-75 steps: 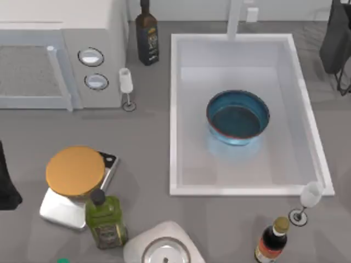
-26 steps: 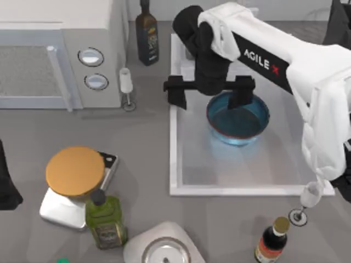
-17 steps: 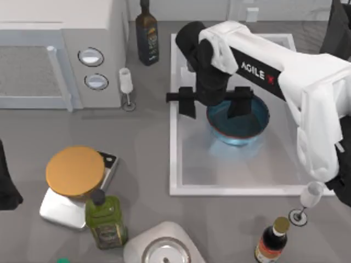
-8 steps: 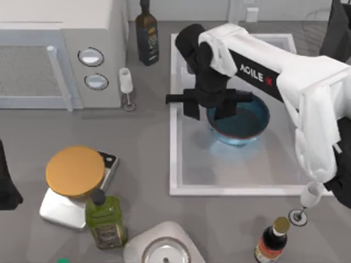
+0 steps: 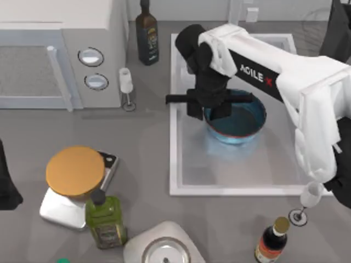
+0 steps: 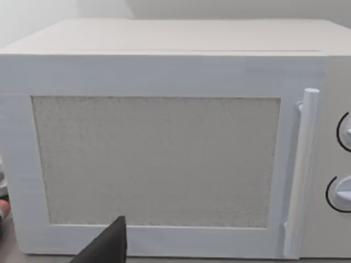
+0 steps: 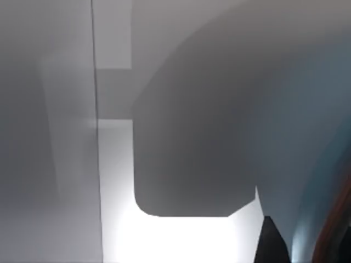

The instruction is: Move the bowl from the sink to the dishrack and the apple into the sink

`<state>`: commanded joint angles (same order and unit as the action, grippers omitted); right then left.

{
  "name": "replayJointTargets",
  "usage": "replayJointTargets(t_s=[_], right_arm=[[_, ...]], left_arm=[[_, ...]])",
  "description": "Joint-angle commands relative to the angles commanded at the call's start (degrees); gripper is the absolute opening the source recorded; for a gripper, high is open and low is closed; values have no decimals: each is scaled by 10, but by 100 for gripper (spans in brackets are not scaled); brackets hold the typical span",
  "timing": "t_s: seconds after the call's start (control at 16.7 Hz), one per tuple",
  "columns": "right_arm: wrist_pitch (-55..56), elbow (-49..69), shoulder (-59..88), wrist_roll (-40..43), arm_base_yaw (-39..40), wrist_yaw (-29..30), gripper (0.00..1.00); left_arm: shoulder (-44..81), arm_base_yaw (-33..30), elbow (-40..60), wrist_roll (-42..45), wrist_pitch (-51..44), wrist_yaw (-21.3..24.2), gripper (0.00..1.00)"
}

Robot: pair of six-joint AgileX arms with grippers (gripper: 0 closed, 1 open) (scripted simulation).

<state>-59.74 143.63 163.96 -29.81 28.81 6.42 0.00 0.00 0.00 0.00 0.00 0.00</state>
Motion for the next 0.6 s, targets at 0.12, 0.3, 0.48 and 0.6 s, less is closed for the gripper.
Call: replayJointTargets(t_s=[0.12,0.3,0.48,0.6], right_arm=[[0,0,0,0,0,0,0],[0,-3,-5,-1,-1,1,0],[-18,-26,-42,-16,17,3,0],[-43,-55,-94,-39,40,6,0]], left_arm=[[0,0,0,0,0,0,100],[0,0,0,0,0,0,100],[0,0,0,0,0,0,100],[0,0,0,0,0,0,100]])
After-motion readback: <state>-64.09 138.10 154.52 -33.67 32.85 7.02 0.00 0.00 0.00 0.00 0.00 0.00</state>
